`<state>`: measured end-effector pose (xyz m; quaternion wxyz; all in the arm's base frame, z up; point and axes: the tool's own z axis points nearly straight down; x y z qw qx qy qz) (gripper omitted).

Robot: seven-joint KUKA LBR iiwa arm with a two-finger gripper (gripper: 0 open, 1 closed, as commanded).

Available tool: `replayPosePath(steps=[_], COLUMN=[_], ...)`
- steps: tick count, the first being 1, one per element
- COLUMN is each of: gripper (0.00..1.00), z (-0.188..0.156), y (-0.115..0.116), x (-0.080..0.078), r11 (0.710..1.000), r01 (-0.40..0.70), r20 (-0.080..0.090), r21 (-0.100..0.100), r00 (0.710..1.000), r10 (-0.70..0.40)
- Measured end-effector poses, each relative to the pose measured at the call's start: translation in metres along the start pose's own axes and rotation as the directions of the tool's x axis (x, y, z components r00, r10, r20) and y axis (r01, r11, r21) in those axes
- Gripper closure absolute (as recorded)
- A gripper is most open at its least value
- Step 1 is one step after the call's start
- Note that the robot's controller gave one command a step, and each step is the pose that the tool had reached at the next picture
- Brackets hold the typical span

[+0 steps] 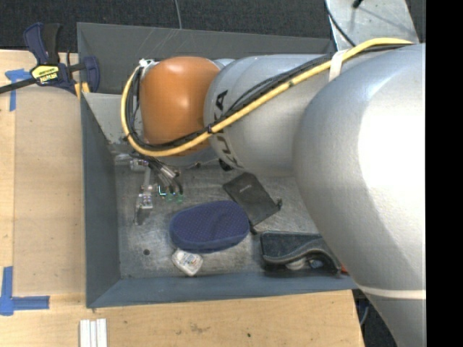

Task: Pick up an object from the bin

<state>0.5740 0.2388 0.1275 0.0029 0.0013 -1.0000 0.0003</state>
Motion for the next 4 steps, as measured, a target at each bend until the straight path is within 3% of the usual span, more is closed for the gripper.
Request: replayPosePath(steps=[1,2,3,4], gripper=[0.00,0.00,1.00,1.00], z=[0.032,0.054,0.052,-0.088], y=[-0.080,-0.174,-0.172,-0.170], x=[0.074,0.041,0.039,0.006], r11=[1.000,0.998,0.998,0.975], r01=[-0.020,0.058,0.060,0.224], r20=[-0.004,0.017,0.024,0.018], r21=[0.005,-0.003,-0.003,0.002], r00=[1.000,0.998,0.998,0.975], r10=[0.020,-0.058,-0.060,-0.224])
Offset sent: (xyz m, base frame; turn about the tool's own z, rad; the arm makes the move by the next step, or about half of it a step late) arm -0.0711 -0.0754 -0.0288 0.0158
